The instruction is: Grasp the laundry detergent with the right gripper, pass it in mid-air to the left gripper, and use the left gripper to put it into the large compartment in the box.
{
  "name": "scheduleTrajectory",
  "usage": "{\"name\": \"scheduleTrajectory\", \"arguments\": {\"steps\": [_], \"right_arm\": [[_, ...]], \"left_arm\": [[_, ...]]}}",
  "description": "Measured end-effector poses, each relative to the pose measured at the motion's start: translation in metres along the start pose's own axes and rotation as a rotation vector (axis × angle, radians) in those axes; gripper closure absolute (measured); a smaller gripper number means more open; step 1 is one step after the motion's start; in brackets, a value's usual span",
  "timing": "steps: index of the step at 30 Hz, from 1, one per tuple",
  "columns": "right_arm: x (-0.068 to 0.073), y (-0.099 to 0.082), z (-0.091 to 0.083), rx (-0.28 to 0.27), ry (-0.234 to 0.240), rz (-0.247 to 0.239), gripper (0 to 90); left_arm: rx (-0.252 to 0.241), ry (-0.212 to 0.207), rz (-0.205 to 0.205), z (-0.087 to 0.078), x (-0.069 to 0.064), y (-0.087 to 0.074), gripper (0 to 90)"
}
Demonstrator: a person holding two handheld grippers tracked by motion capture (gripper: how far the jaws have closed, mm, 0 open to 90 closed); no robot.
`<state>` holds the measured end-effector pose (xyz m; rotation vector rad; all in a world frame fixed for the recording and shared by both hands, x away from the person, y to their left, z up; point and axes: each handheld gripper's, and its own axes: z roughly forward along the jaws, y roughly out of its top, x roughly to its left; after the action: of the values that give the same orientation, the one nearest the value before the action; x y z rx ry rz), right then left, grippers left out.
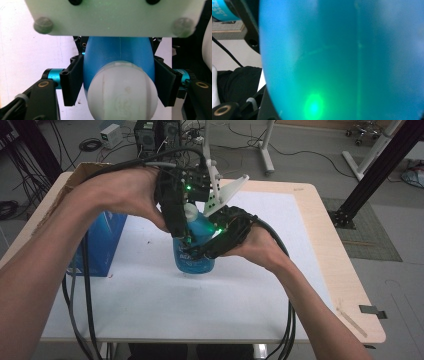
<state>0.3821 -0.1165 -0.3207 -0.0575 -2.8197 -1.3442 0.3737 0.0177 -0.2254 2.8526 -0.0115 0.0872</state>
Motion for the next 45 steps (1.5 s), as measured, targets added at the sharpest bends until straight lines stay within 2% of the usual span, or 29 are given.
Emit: {"name": "scheduleTrajectory", "arguments": {"steps": [5,14,22,37,41,45], "right_arm": [[-0.0002,-0.0003,-0.0007,-0.002,0.0,-0.003,45.5],[-0.0003,-0.0004,-0.0018,-0.007,0.005,-0.017,45.5],[0.0004,-0.0012,-0.0031,-0.019,0.003,-0.006,45.5],[0.0003,-0.0042,0.0002,-0.027,0.006,-0.003,43.8],[0.0,-0.0062,0.0001,-0.035,0.017,0.007,41.2],[-0.0003,-0.0082,0.0012,-0.028,0.018,0.024,33.4]], "left_arm": [[0.005,0.007,0.002,0.0005,0.0004,0.0002,34.9],[0.007,-0.004,0.004,0.0012,0.0002,0.0007,37.4],[-0.008,-0.001,0.01,0.0008,-0.0003,0.0012,38.1],[0.008,-0.008,0.01,0.0039,0.0001,0.0024,38.3],[0.011,-0.004,0.014,0.0039,-0.0007,0.0019,38.3],[0.01,0.012,0.008,0.0024,0.0,-0.0006,38.3]]}}
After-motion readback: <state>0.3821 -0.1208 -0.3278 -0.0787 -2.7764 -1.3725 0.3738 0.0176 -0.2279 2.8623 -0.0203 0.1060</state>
